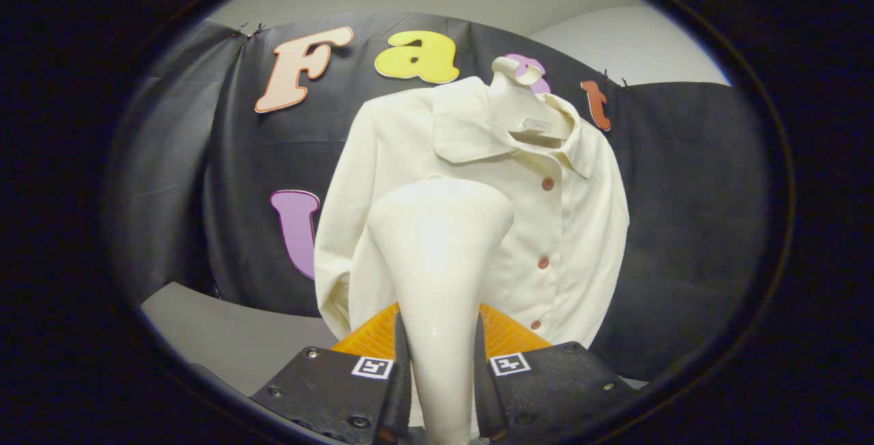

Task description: Iron the clothes twice with a garment steamer, once on the left side and once on the right side.

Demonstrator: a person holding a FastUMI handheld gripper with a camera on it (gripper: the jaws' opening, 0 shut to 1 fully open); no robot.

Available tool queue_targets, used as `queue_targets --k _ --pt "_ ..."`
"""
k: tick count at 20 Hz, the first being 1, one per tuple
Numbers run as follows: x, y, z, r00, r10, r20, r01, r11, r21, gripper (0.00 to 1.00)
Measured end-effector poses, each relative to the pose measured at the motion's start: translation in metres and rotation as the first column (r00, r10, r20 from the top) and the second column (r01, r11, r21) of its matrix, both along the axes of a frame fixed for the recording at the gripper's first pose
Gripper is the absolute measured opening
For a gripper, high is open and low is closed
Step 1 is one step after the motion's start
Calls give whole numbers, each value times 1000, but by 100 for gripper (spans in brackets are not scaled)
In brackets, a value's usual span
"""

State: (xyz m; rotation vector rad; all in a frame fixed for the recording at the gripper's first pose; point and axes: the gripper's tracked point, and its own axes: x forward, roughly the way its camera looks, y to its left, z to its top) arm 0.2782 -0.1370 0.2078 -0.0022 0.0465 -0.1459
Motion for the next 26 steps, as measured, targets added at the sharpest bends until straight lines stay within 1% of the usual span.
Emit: queue_targets --k 7,9,12,18,26 --pt "7 -2 -4 999 16 44 -17 999 44 37" --pt "7 -2 -12 999 18 50 -21 998 52 37" --pt "4 -1 -39 999 28 34 -30 998 47 37" --pt "-1 5 -98 999 48 0 -48 996 82 37" --pt "-10 16 -164 998 35 -47 -30 994 106 37"
